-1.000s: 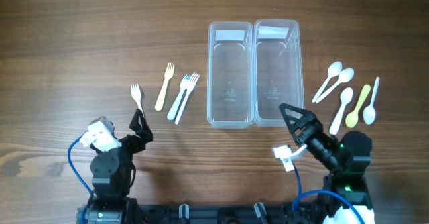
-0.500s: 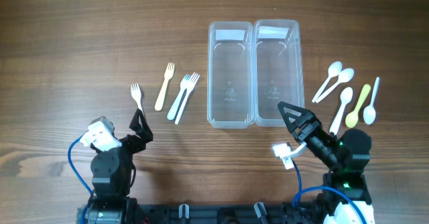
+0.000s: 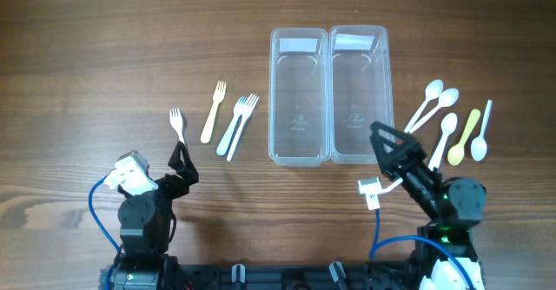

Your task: Pack container

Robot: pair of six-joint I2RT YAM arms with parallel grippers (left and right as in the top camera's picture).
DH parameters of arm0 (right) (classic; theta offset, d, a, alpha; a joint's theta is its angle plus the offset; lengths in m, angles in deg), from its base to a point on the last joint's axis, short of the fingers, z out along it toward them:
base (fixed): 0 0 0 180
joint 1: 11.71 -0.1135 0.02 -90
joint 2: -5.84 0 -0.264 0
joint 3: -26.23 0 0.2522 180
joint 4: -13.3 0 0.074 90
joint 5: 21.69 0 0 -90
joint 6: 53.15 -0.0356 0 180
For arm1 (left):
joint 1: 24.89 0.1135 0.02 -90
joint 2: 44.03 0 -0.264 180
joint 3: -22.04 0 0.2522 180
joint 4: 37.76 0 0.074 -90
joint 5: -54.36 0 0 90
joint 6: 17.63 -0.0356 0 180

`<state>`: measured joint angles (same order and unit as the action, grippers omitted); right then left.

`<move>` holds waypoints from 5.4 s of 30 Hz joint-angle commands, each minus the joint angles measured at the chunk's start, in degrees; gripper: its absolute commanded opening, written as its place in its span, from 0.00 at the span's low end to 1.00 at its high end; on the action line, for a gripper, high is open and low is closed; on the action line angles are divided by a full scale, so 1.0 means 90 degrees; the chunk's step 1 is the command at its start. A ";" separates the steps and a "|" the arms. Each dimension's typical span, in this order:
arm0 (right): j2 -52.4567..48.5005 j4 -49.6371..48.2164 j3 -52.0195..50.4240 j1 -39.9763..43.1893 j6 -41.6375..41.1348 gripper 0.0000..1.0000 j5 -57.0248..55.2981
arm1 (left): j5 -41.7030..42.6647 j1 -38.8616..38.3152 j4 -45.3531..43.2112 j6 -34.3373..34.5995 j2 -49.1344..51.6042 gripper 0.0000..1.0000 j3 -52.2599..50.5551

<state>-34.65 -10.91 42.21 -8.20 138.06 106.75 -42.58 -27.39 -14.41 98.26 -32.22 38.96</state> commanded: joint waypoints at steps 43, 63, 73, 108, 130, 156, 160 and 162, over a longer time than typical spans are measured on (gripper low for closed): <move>-0.0478 0.2851 -0.0046 -0.0015 0.1069 1.00 -0.0816 | 0.0107 0.0044 -0.0017 0.0034 0.0024 1.00 -0.0034; -0.1049 0.2603 -0.0046 -0.0015 0.2259 1.00 -0.0763 | 0.0104 0.0044 -0.0019 0.0032 0.0170 1.00 -0.0034; -0.1049 0.2650 -0.0046 -0.0015 0.2256 1.00 -0.0765 | 0.0104 0.0044 -0.0019 0.0032 0.0170 1.00 -0.0034; -0.1049 -0.0729 -0.0046 -0.0015 -0.4204 1.00 -0.0406 | 0.0104 0.0044 -0.0019 0.0032 0.0170 1.00 -0.0034; -0.1049 -0.0355 -0.0044 -0.0010 -1.0326 1.00 -0.1180 | 0.0104 0.0044 -0.0019 0.0032 0.0170 1.00 -0.0034; -0.1047 0.6011 0.3589 -0.0010 -1.1458 1.00 -0.1001 | 0.0104 0.0044 -0.0019 0.0032 0.0170 1.00 -0.0034; -0.1049 0.5982 0.3653 -0.0007 -1.2063 1.00 -0.0226 | 0.0102 0.0044 -0.0019 0.0032 0.0170 1.00 -0.0034; -0.1056 0.5982 0.3653 -0.0007 -1.2522 1.00 -0.0211 | 0.0102 0.0044 -0.0019 0.0034 0.0170 1.00 -0.0034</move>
<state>-44.09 42.72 74.12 -8.24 33.01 100.32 -42.58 -27.39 -14.43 98.26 -30.79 38.96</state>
